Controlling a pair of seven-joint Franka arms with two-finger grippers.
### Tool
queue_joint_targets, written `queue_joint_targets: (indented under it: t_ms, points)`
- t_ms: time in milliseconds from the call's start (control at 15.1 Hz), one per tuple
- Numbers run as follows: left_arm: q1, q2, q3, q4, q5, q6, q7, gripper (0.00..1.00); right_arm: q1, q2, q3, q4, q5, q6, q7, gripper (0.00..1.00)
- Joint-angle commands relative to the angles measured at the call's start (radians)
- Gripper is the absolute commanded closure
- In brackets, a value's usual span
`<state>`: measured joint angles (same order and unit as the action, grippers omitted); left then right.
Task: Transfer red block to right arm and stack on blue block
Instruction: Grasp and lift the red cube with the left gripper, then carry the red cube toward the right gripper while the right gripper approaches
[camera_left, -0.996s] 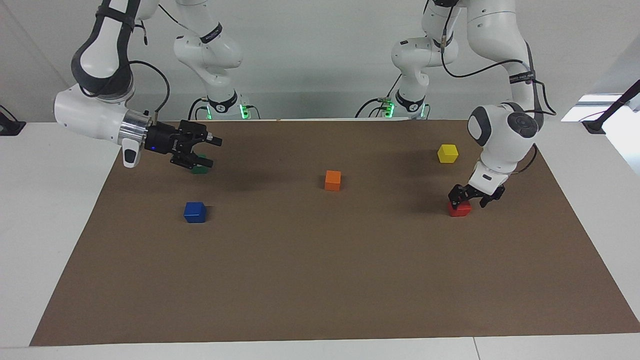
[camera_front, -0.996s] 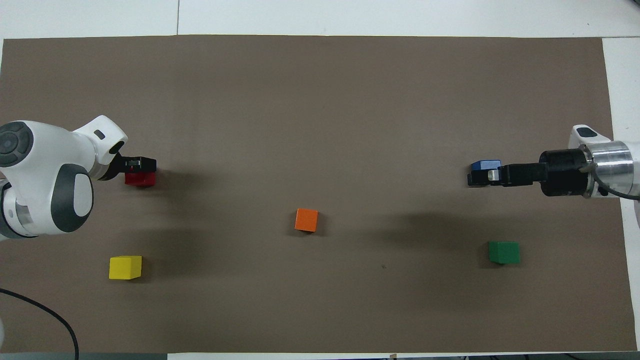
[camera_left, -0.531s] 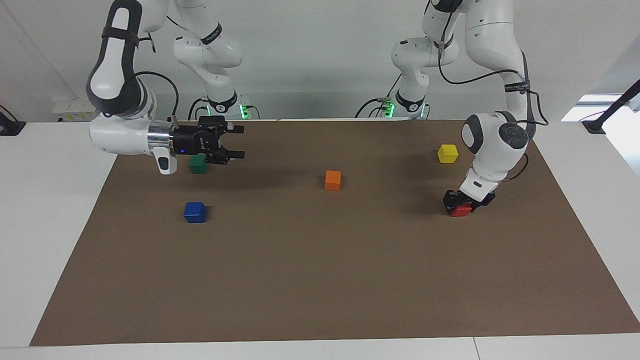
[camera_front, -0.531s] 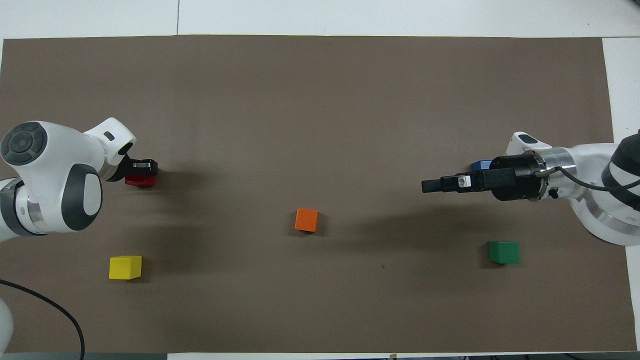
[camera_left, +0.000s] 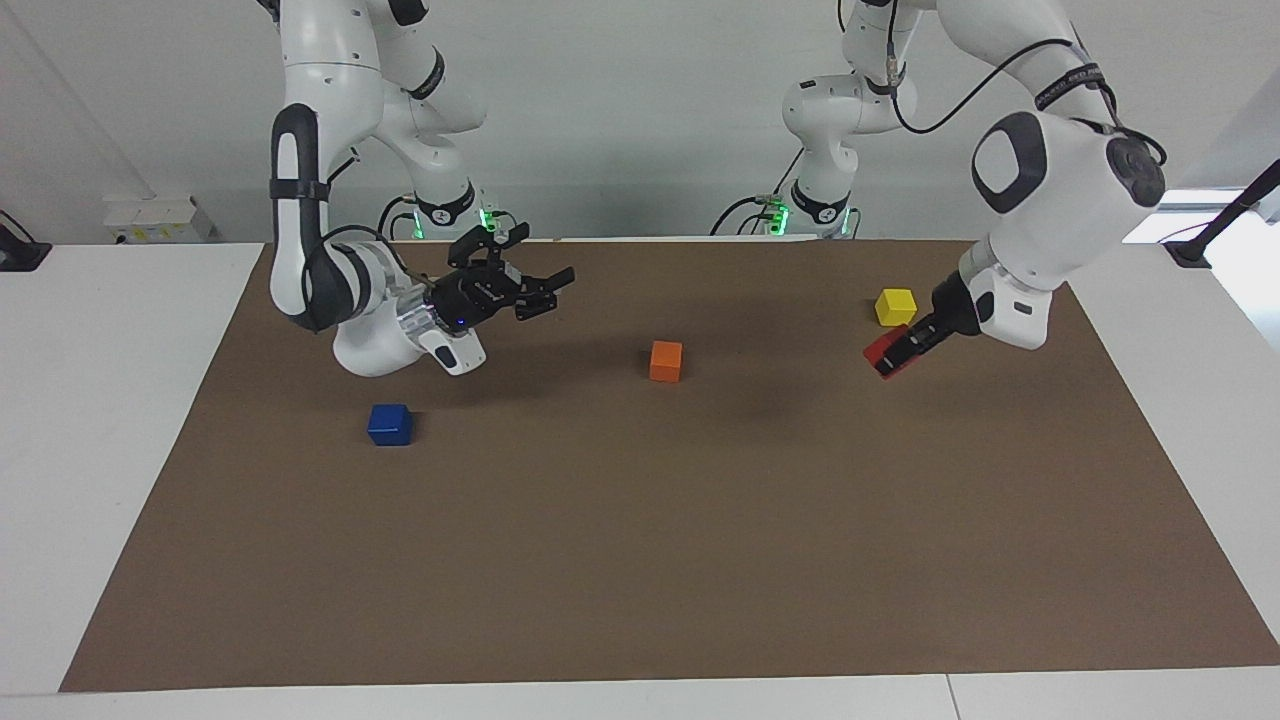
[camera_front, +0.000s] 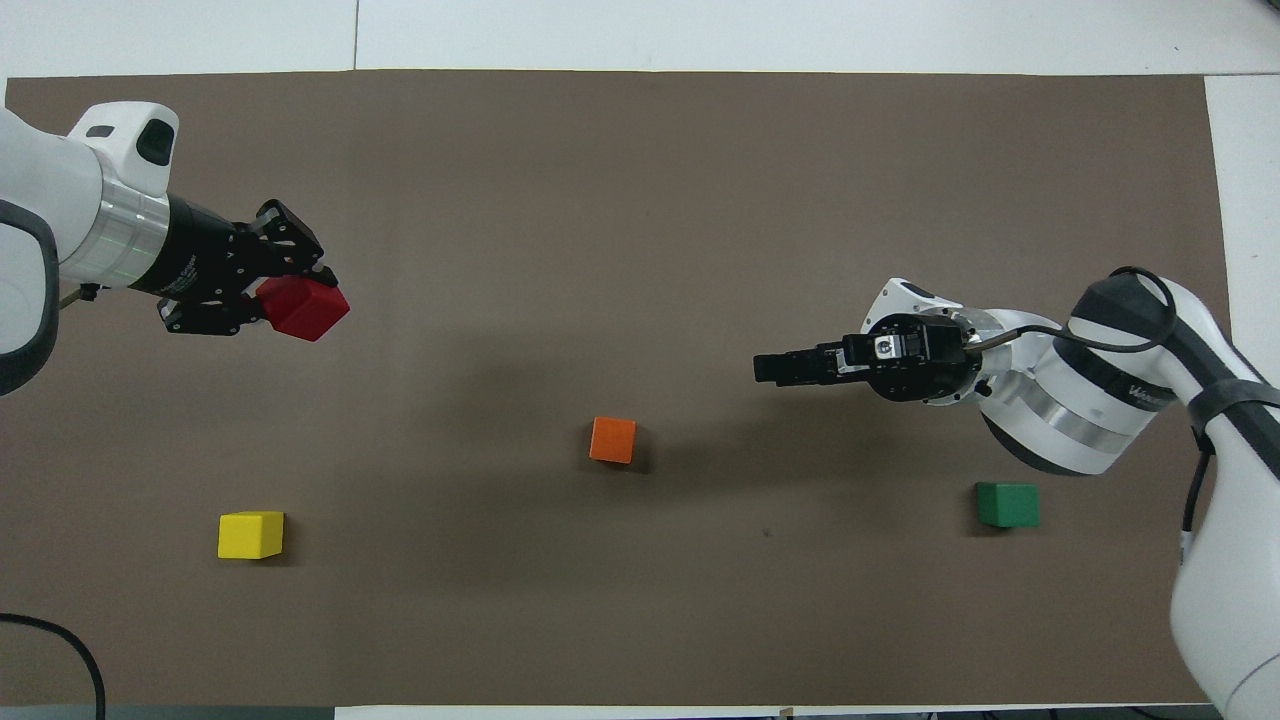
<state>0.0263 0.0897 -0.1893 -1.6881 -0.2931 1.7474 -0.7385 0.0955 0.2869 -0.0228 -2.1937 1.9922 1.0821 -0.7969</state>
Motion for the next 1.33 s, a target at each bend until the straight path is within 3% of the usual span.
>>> queue_joint_targets:
  t_ms: [0,133,265,398,664,1261]
  points:
    - [-0.011,-0.092,-0.042,-0.019,-0.096,-0.060,-0.249,1.00,0.010,0.057,0.012,-0.018,0.066,-0.088,-0.013,0.00]
    - [-0.014,-0.131,-0.048,-0.021,-0.237,-0.119,-0.434,1.00,0.007,0.084,0.072,-0.044,0.161,-0.131,0.022,0.00]
    - [-0.020,-0.169,-0.061,-0.035,-0.344,-0.173,-0.568,1.00,0.010,0.083,0.078,-0.057,0.188,-0.119,0.042,0.00]
    - [-0.098,-0.186,-0.067,-0.044,-0.382,-0.157,-0.768,1.00,0.013,0.086,0.079,-0.051,0.209,-0.076,0.050,0.00]
    - [-0.242,-0.211,-0.065,-0.151,-0.377,0.143,-1.140,1.00,0.111,0.093,0.080,-0.023,0.306,0.027,0.042,0.00]
    - [-0.287,-0.246,-0.071,-0.246,-0.379,0.334,-1.292,1.00,0.222,0.097,0.080,-0.009,0.384,0.099,-0.008,0.00]
